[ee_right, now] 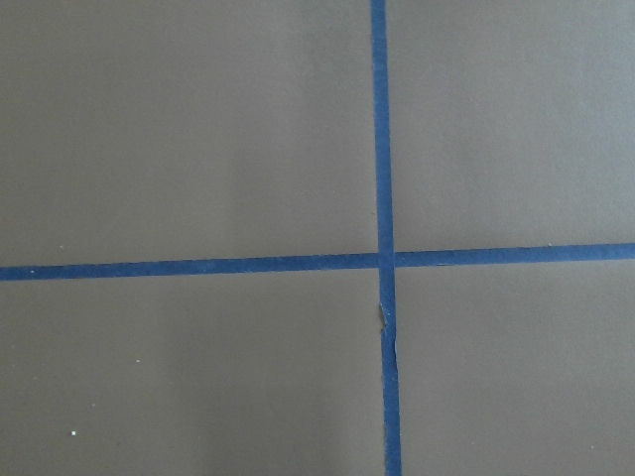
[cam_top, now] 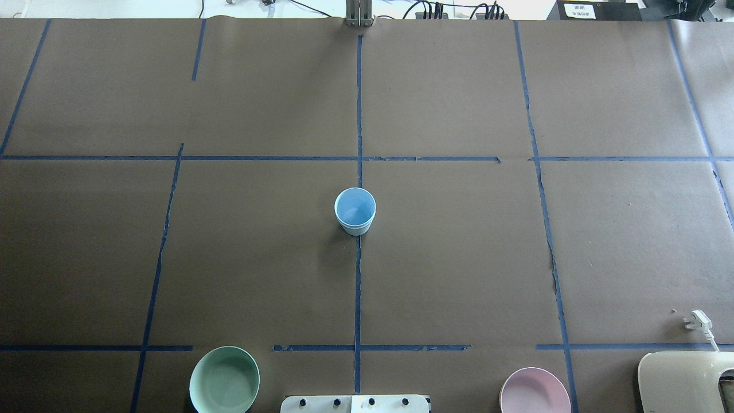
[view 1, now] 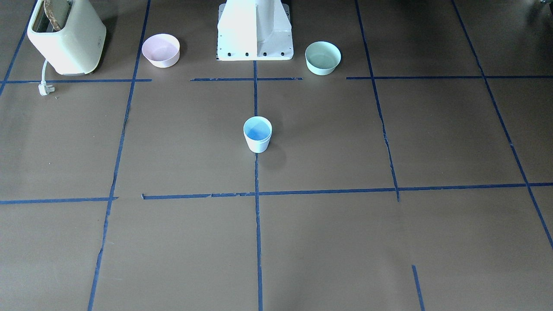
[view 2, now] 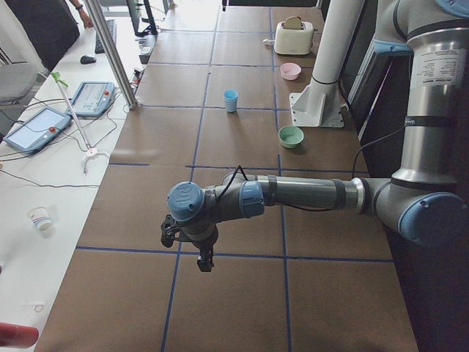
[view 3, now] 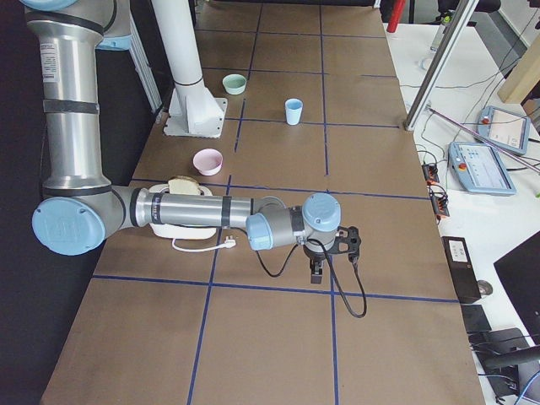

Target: Stack blue cups with both arms

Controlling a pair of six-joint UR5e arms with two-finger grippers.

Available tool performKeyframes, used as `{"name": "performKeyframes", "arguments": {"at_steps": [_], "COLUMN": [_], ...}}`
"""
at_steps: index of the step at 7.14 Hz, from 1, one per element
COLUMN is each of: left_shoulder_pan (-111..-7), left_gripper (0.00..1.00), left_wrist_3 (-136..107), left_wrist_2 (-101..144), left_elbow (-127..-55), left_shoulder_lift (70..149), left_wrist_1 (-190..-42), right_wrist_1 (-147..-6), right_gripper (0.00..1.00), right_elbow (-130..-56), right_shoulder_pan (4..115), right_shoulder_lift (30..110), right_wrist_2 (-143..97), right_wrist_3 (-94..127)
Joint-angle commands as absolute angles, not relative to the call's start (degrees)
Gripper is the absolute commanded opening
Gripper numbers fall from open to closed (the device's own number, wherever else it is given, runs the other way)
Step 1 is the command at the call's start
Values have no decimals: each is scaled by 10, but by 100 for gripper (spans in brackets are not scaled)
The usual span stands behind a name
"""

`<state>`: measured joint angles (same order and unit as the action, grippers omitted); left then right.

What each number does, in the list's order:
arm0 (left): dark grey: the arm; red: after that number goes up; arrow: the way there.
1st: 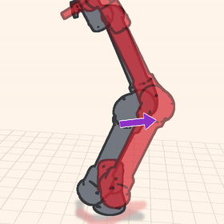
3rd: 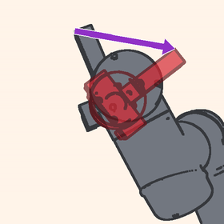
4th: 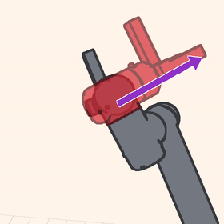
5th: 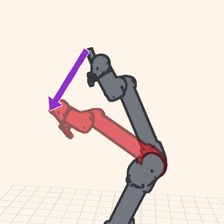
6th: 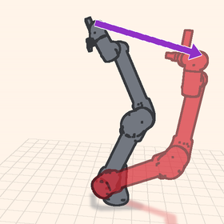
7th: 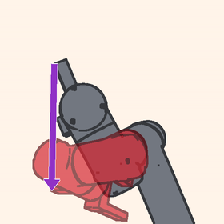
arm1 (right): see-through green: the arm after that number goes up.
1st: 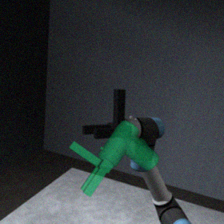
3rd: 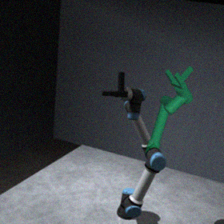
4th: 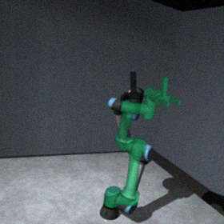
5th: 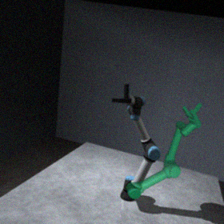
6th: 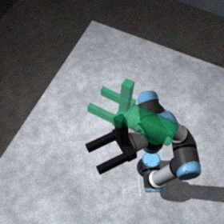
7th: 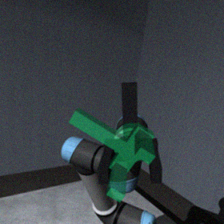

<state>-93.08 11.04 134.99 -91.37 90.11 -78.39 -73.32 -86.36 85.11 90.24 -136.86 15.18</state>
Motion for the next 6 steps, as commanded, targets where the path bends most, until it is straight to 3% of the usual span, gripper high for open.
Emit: {"name": "performKeyframes", "arguments": {"at_steps": [1, 6], "left_shoulder_pan": [-929, -929], "left_gripper": [100, 100], "left_wrist_3": [109, 109], "left_wrist_2": [1344, 1344], "left_elbow": [-895, -894], "left_shoulder_lift": [905, 904], "left_wrist_1": [-797, -797], "right_wrist_1": [-700, -831], "right_gripper": [100, 100], "right_elbow": [-836, -929], "right_shoulder_pan": [862, 879], "right_shoulder_lift": [910, 910], "right_wrist_2": [-1375, -1380], "right_wrist_3": [155, 149]}}
